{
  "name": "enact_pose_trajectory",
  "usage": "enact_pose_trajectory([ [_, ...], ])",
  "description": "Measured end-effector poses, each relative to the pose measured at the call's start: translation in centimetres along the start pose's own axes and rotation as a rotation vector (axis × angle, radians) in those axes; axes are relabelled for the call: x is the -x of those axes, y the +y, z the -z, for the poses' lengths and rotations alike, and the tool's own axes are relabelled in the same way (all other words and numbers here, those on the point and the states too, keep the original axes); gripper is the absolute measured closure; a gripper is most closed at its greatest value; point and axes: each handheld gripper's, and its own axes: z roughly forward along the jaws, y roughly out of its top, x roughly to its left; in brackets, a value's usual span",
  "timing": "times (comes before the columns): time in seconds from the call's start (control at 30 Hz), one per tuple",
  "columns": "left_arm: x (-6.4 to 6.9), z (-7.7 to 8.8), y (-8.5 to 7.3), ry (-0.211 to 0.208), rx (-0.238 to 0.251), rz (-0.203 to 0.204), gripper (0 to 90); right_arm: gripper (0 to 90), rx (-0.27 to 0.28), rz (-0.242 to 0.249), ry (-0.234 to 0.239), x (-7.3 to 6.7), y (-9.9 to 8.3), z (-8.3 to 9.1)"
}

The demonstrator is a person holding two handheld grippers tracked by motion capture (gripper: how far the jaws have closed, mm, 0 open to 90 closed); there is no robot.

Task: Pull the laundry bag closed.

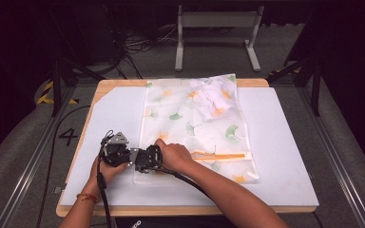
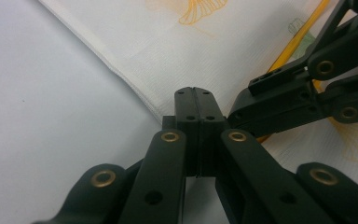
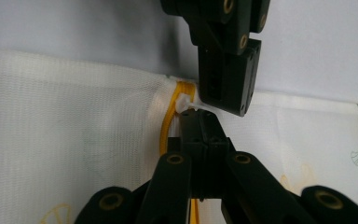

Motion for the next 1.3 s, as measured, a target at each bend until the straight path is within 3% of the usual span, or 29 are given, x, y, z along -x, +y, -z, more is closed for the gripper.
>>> enact_pose_trajectory([
  [0.13,-0.1,0.0,0.0,-0.005,0.002,0.005,90.0,88.1,-0.015,0.016,0.030,0.1,0.1,0.3],
  [0.27,-0.1,0.0,0.0,-0.006,0.002,0.006,90.0,80.7,-0.003,0.015,0.011,0.1,-0.1,0.6],
  [0.4,0.0,0.0,-0.1,-0.005,0.004,0.008,90.0,75.4,0.045,-0.009,0.011,0.4,-0.3,1.3],
  [0.53,0.0,0.1,-0.1,-0.003,0.007,0.000,90.0,71.9,0.079,-0.093,0.111,1.3,-0.6,1.1],
  [0.67,-0.1,0.1,-0.1,-0.001,0.015,0.018,90.0,68.3,0.082,-0.172,0.170,2.4,-0.8,0.1],
  [0.87,-0.3,0.2,-0.2,-0.001,0.017,0.031,90.0,69.7,0.116,-0.306,0.306,4.0,-1.8,-0.9],
  [1.0,-0.3,0.2,-0.2,-0.004,0.014,0.037,90.0,75.0,0.100,-0.304,0.330,4.1,-1.6,-0.9],
  [1.17,-0.2,0.1,-0.2,-0.004,0.014,0.042,90.0,88.2,0.023,-0.228,0.345,3.9,-0.5,-0.7],
  [1.3,-0.3,0.1,-0.2,-0.004,0.013,0.034,90.0,88.5,-0.001,-0.228,0.353,4.1,-0.2,-0.8],
])
